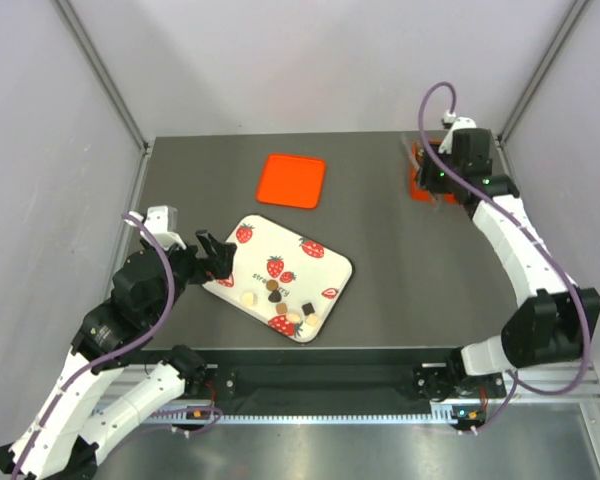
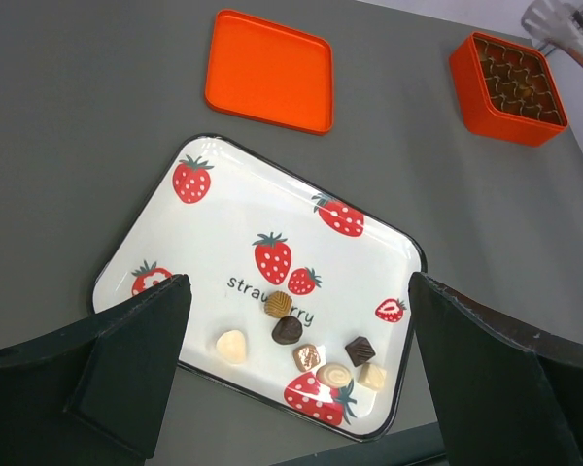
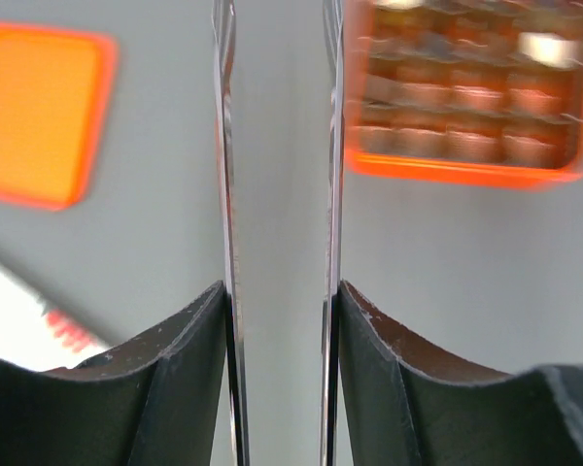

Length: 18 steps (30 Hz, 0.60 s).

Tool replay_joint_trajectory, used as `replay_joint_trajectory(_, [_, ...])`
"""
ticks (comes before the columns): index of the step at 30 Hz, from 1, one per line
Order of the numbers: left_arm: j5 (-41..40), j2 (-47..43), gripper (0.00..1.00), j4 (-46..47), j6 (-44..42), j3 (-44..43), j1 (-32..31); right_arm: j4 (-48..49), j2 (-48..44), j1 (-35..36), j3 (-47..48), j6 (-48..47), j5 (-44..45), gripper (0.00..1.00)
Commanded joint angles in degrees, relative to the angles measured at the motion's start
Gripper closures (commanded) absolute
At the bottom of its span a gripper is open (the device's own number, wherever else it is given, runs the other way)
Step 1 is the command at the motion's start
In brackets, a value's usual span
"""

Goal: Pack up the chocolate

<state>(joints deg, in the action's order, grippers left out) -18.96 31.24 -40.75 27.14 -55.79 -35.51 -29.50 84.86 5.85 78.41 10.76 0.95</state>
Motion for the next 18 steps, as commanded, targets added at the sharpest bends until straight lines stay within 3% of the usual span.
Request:
replay_joint_trajectory(1, [0.2, 0.6, 0.02, 2.3, 0.3, 0.0, 0.1, 3.3, -8.0, 7.6, -7.1, 0.1, -4.0, 0.54])
replay_joint_trajectory(10, [-0.1, 0.2, 0.02, 1.6, 0.3, -1.0, 0.2, 12.5, -17.2, 36.1, -23.5, -1.5, -1.5, 0.54])
replay_joint_trajectory(18, [-2.2, -0.5, 0.02, 0.5, -0.7, -3.8, 0.1, 15.3, -14.6, 50.5, -28.0, 0.7, 3.2, 0.54])
